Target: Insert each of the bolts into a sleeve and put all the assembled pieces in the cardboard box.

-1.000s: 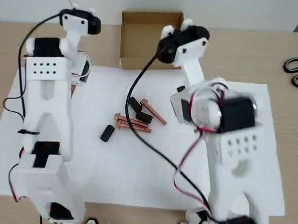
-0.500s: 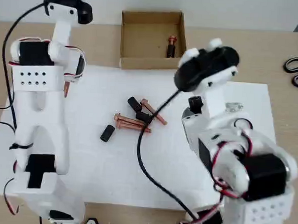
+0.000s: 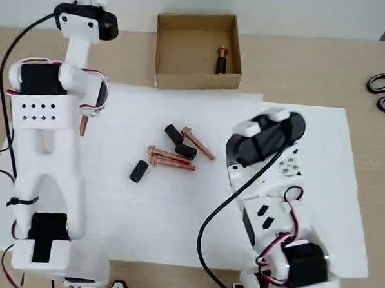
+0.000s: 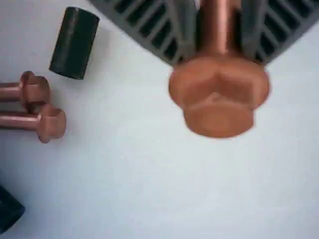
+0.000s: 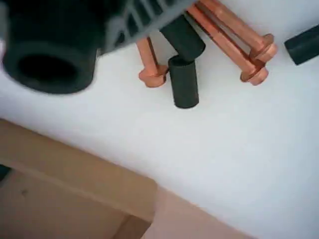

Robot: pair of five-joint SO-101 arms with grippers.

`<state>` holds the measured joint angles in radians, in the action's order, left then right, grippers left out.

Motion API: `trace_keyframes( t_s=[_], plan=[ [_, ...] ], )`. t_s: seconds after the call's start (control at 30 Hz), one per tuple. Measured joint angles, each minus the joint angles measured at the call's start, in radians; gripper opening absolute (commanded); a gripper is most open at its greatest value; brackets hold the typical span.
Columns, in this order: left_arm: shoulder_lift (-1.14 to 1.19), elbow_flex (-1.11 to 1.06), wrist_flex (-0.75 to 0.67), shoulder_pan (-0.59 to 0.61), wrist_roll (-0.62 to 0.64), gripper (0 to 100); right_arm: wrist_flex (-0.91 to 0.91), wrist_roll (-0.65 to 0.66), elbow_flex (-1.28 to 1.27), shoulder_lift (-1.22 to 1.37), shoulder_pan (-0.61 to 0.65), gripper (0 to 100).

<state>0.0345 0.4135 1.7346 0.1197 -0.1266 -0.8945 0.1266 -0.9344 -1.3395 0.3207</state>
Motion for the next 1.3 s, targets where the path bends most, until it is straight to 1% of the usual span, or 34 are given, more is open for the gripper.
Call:
trace_keyframes(
  t_s=[0.1, 0.2, 0.4, 0.5, 0.6, 0.8, 0.87, 0.93, 1.1, 1.2, 1.3],
  plan=[
    [-0.005, -0.017, 0.000, 0.000, 0.000, 1, 0.132, 0.000, -0.170, -0.091, -0.002, 0.6],
    [-0.032, -0.017, 0.000, 0.000, 0.000, 1, 0.216, 0.000, -0.308, -0.192, 0.002, 0.6],
    [-0.126, -0.017, 0.000, -0.014, 0.000, 1, 0.250, 0.000, -0.554, -0.410, 0.003, 0.6],
    [-0.192, -0.017, -0.006, -0.032, 0.063, 1, 0.275, 0.000, -0.623, -0.451, 0.003, 0.5],
    [-0.249, -0.023, -0.009, -0.095, 0.164, 1, 0.324, 0.000, -0.638, -0.451, 0.005, 0.5],
    [-0.302, -0.023, -0.028, -0.316, 0.319, 1, 0.436, 0.000, -0.644, -0.457, 0.118, 0.4],
    [-0.302, -0.031, -0.046, -0.374, 0.382, 1, 0.450, -0.002, -0.664, -0.457, 0.135, 0.4],
    [-0.298, -0.052, -0.072, -0.410, 0.422, 1, 0.453, -0.032, -0.690, -0.457, 0.138, 0.4],
    [-0.273, -0.095, -0.203, -0.456, 0.448, 1, 0.453, -0.187, -0.738, -0.459, 0.137, 0.4],
    [-0.293, -0.095, -0.293, -0.483, 0.448, 1, 0.454, -0.219, -0.740, -0.457, 0.137, 0.4],
    [-0.356, -0.106, -0.307, -0.552, 0.448, 1, 0.448, -0.227, -0.741, -0.457, 0.140, 0.4]
  ],
)
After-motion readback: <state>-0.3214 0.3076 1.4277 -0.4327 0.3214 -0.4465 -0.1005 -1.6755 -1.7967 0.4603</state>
